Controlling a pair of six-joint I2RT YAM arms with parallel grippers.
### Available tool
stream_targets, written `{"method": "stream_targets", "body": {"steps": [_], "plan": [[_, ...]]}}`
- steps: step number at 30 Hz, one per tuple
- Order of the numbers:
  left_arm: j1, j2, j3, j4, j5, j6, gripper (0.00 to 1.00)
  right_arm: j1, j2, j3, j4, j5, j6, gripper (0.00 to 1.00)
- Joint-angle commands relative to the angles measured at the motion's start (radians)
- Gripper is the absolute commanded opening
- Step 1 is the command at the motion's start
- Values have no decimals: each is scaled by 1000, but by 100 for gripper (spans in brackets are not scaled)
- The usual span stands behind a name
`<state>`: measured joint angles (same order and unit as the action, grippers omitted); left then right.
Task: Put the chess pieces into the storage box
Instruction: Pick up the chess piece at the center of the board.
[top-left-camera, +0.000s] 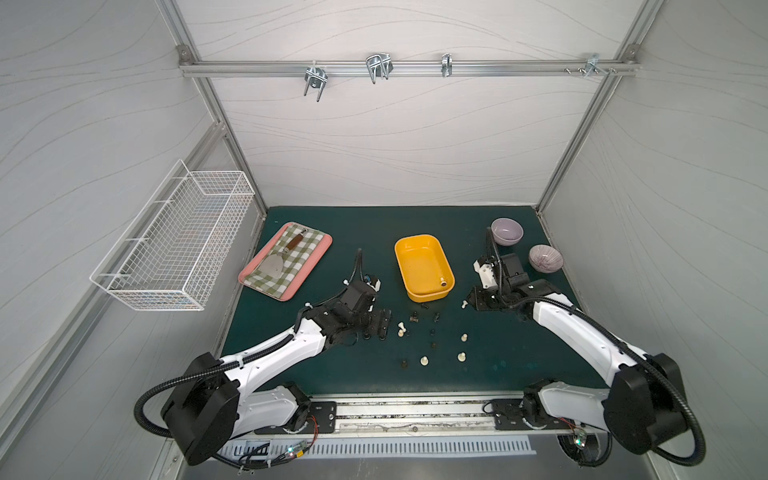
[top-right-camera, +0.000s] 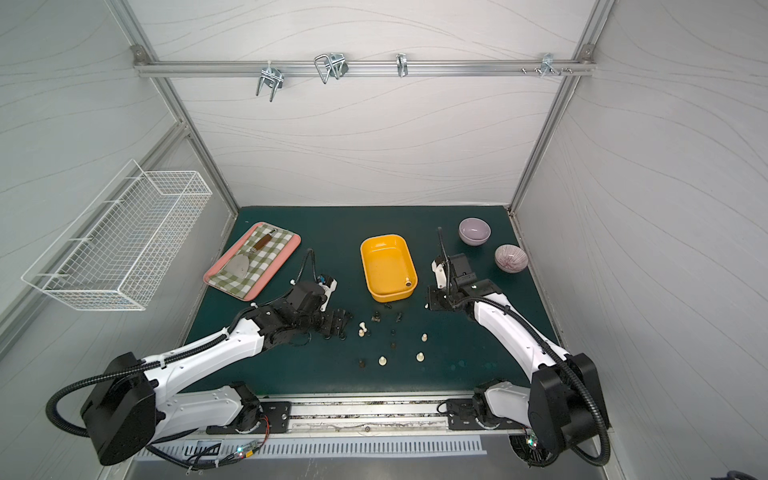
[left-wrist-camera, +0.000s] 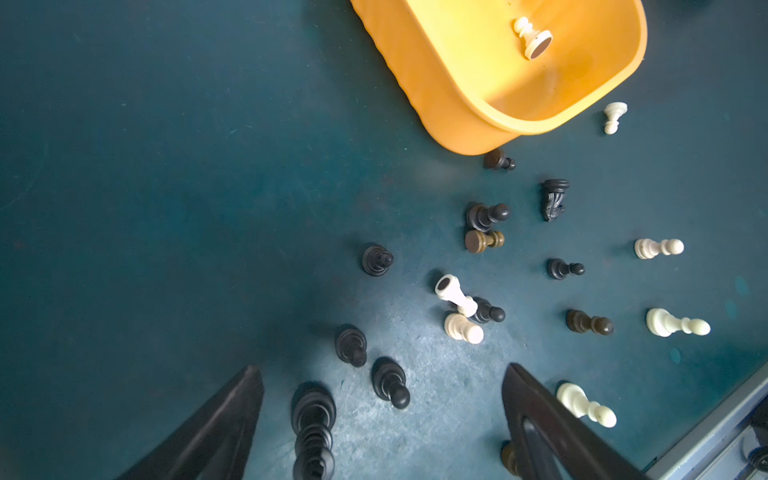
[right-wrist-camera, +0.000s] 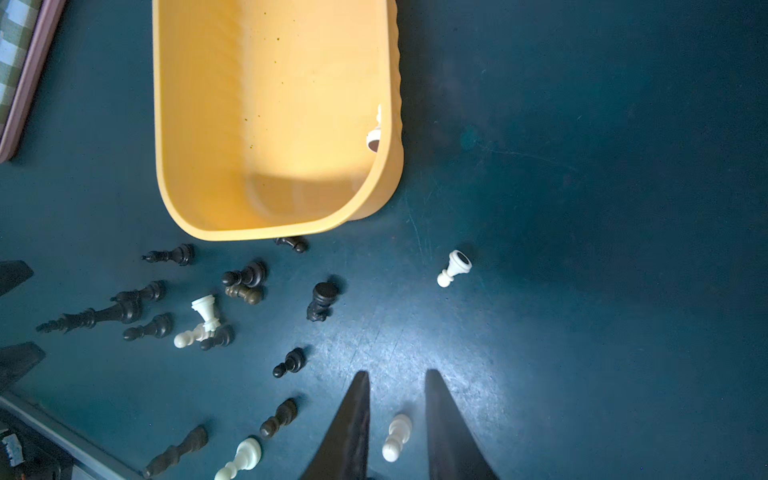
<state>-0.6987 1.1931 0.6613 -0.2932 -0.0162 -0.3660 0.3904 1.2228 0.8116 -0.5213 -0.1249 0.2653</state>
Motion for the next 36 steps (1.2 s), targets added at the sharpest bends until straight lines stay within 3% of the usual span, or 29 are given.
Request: {"method": "stream_targets", "body": {"steps": [1,36], "plan": [[-10,16,54,5,13,13,91,-7,-25,-12,-21,-13,13,26],[-82,126,119,-5,33,81,82,-9,-92,-97,1,-12,51,26]]}}
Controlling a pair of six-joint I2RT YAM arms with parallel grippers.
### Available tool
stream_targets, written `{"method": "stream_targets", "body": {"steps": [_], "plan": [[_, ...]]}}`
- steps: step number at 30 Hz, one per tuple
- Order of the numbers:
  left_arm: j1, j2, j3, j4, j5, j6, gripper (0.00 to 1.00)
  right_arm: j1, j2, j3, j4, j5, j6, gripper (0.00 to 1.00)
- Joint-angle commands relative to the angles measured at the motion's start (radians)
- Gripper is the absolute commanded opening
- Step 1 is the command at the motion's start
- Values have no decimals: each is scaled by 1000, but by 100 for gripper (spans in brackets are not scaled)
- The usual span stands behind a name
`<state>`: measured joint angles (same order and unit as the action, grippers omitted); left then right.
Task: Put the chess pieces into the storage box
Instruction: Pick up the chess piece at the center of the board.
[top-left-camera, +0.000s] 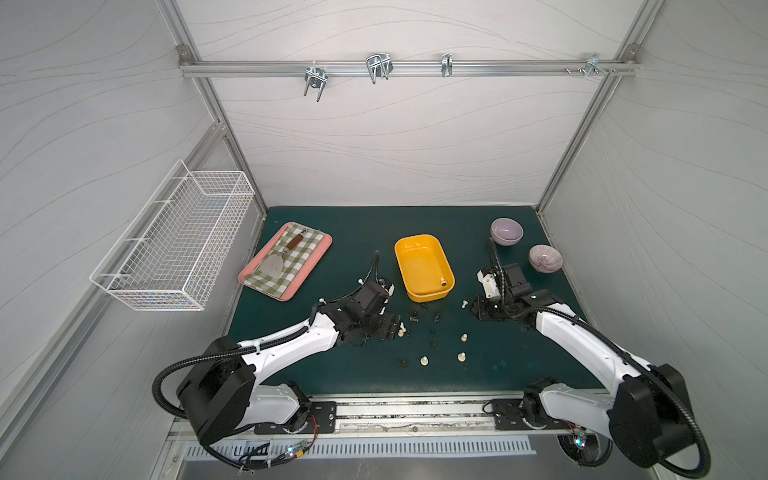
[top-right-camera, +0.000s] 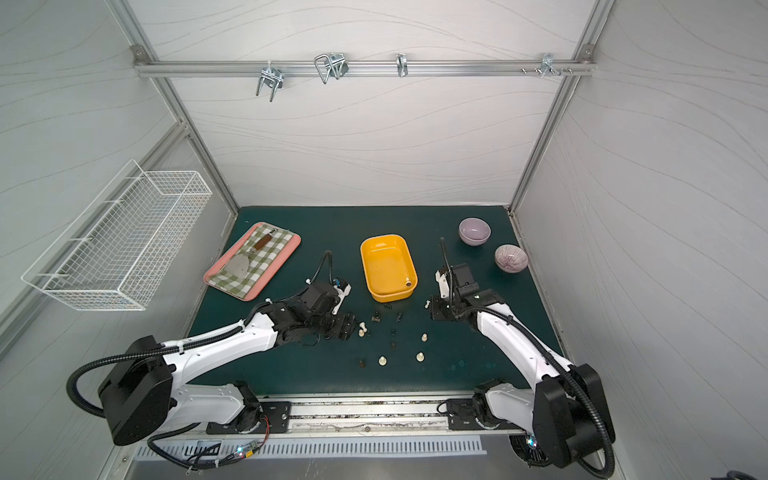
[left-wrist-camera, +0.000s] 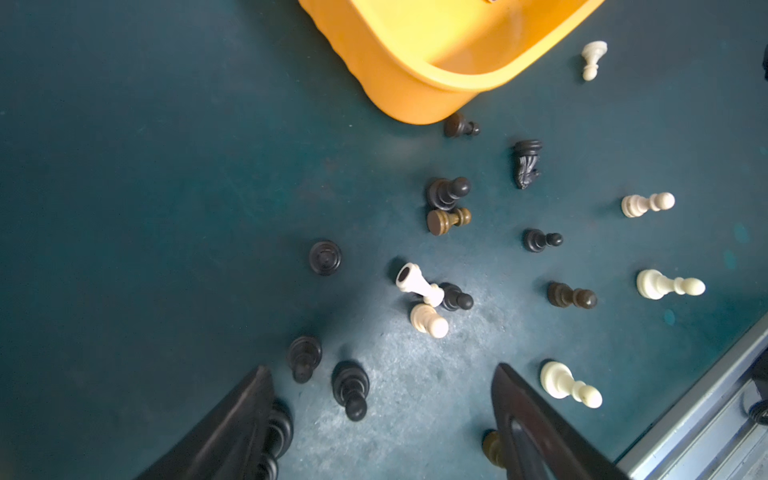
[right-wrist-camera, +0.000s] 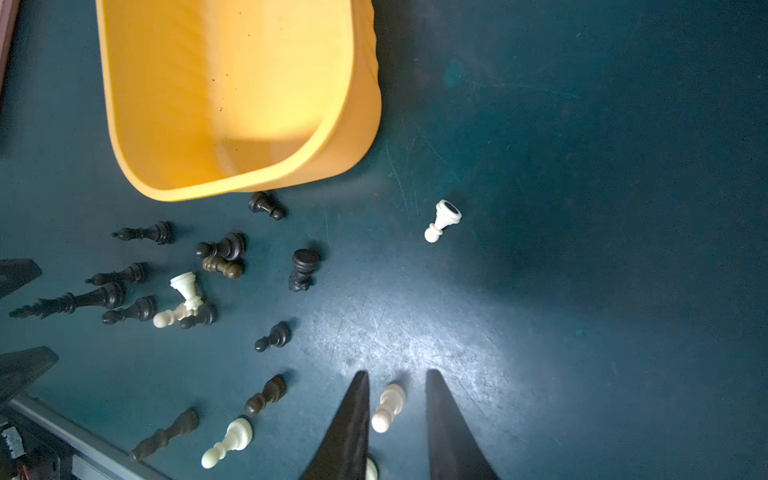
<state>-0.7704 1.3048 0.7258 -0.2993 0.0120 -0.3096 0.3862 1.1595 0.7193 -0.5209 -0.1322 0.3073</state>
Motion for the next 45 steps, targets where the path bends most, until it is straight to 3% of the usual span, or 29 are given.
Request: {"method": "stream_targets", "body": {"steps": [1,21,45], "plan": [[-11,18,60,-4,1,29,82,-5,-31,-7,1,-4,9,26],[-12,146,161,-69,-72,75,71,-6,-36,-22,2,-7,27,26],[-10,360,343,-214,-145,78,48,-6,-33,-22,1,-10,44,26]]}}
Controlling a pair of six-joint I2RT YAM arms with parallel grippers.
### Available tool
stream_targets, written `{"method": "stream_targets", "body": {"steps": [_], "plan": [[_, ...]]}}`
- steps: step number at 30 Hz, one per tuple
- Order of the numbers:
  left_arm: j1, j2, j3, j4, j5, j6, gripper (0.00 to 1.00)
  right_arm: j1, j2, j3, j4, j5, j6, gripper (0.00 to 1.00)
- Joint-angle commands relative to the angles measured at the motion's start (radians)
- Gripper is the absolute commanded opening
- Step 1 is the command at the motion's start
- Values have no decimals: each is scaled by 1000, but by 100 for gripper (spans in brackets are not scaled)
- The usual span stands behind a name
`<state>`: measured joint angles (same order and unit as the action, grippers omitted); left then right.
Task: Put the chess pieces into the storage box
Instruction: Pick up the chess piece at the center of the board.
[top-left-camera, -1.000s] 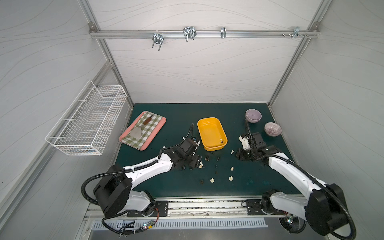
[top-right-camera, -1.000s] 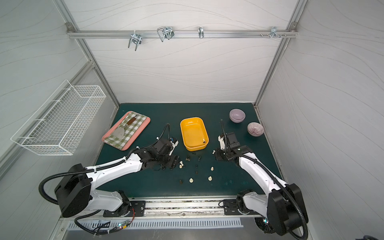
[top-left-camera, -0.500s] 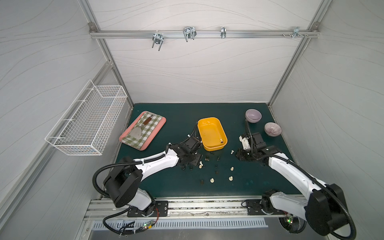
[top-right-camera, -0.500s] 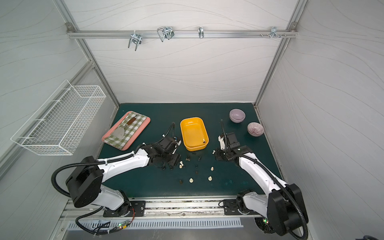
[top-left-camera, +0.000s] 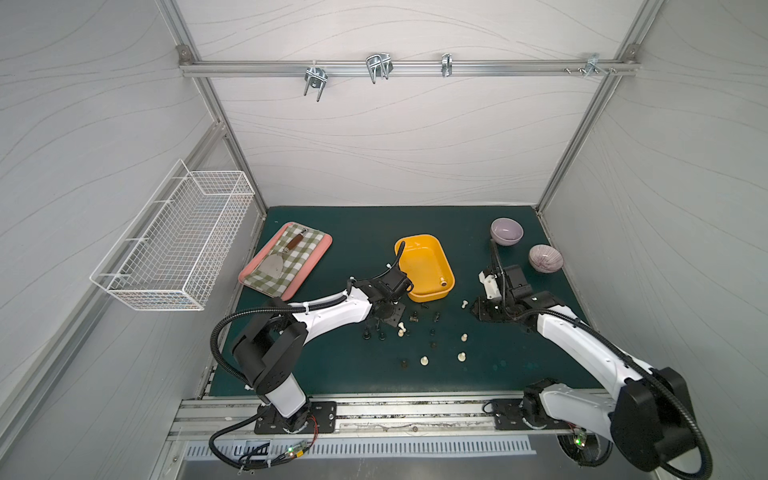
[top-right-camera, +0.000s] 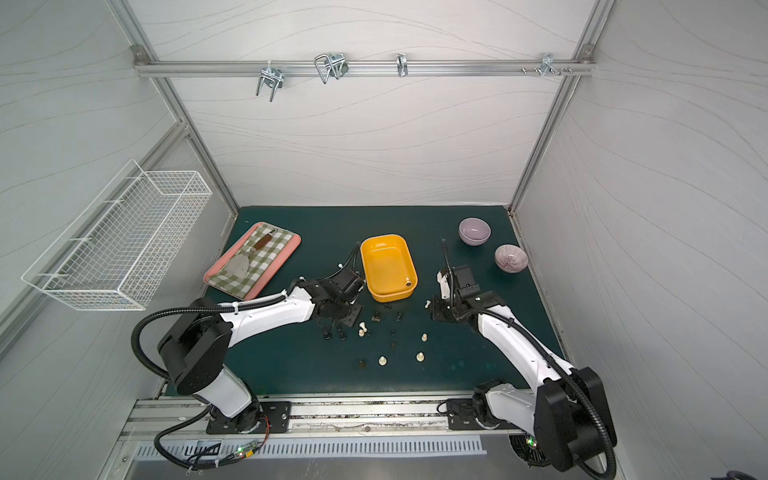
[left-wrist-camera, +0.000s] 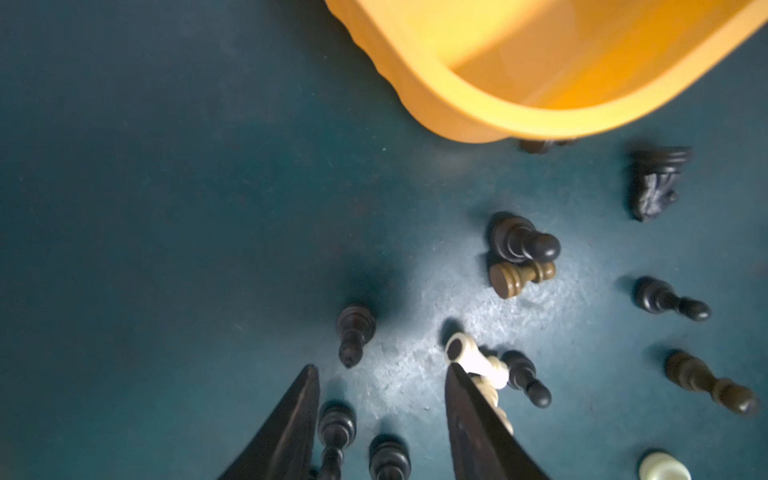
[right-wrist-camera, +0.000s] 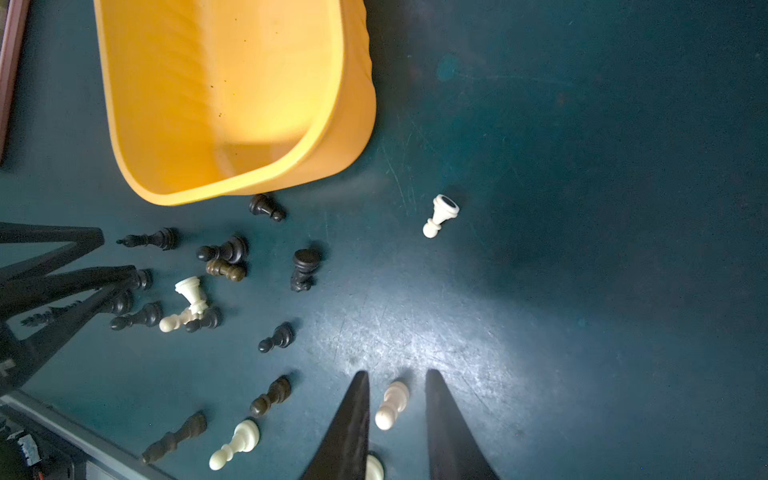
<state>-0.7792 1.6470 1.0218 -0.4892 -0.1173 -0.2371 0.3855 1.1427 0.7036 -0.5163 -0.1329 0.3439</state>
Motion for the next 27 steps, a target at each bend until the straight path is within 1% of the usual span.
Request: {"method": "stream_targets", "body": {"steps": [1,7,12,27], "plan": [[1,21,48,-26,-18,6,48,-4,-17,-6,-4,-9,9,26],[28,40,56,-38,-10,1,41,-5,-21,-6,-4,-10,14,26],[50,52,52,-26,20,2,38,-5,-20,-9,-5,-11,17,26],[67,84,75,-27,59,26,27,-5,-17,-6,-6,-10,24,26]]}}
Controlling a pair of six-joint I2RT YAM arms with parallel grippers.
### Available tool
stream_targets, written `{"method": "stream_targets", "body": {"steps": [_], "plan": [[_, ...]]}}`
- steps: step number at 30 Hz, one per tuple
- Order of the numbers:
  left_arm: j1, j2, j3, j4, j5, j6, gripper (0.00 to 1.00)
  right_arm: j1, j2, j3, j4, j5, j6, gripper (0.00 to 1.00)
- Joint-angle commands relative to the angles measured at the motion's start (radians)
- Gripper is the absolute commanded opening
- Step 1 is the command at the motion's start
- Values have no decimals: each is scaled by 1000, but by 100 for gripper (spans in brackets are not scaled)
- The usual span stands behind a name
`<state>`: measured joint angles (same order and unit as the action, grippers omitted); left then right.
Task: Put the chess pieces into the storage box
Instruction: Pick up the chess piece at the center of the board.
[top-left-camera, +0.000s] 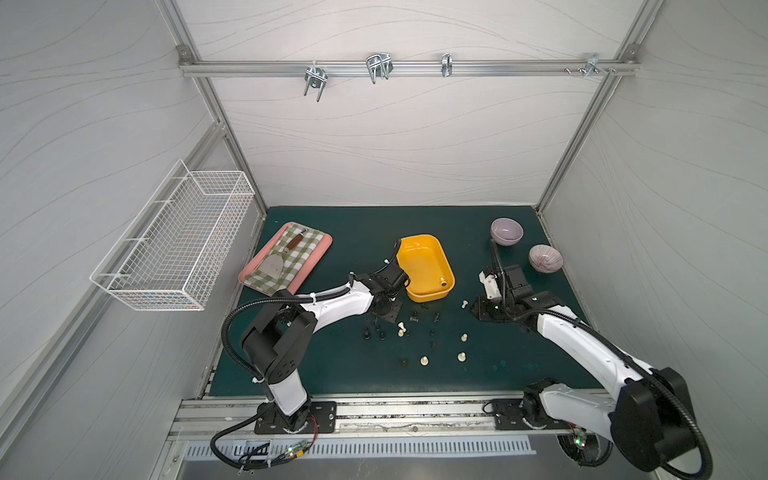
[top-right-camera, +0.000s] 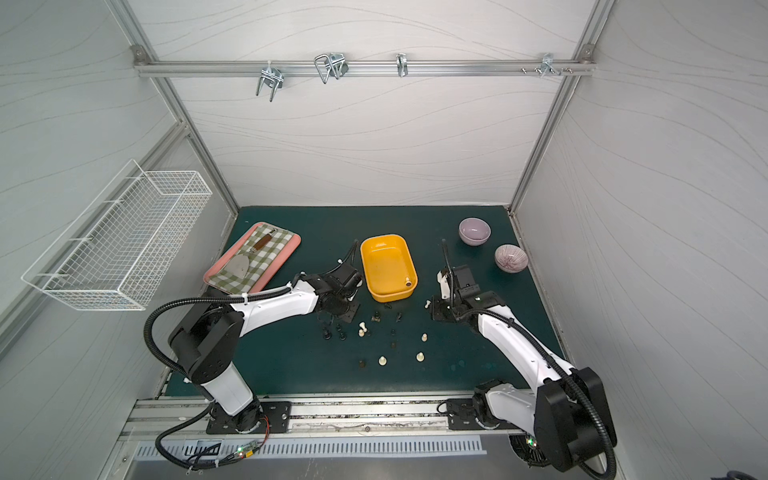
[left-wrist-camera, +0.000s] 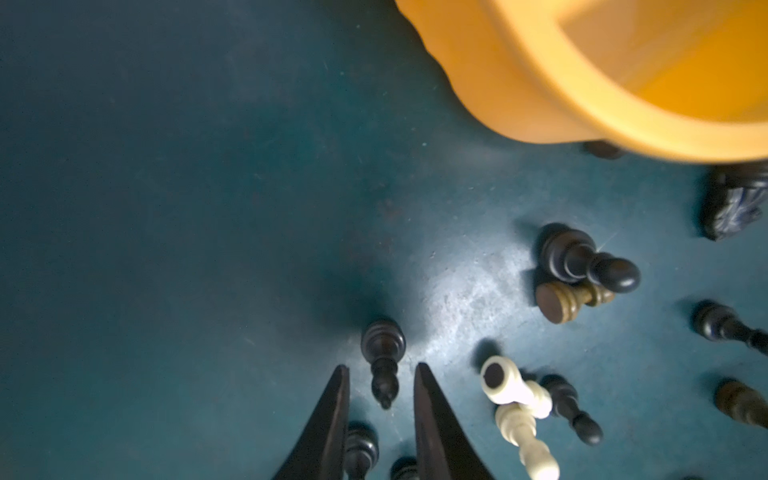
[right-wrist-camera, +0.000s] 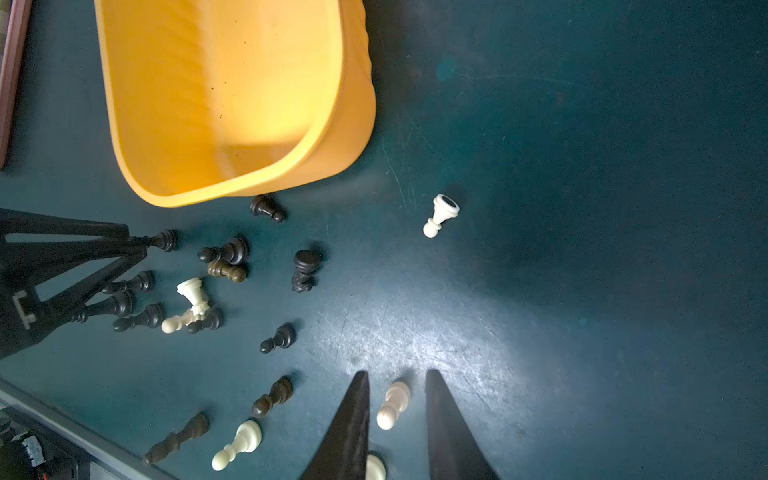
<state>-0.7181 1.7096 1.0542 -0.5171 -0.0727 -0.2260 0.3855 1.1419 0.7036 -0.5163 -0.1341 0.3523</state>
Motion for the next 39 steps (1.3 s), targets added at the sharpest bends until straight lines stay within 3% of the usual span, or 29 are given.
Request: {"method": "stream_targets", "body": {"steps": [1,30,39], "plan": [[5,22,43,2,14,16,27,-4,-16,-6,-6,-9,15,26],[9,49,71,-3,27,48,8,-4,-14,4,-10,-5,11,26],[9,-2,110,-41,50,73,8,-5,-23,-1,-12,-3,12,26]]}}
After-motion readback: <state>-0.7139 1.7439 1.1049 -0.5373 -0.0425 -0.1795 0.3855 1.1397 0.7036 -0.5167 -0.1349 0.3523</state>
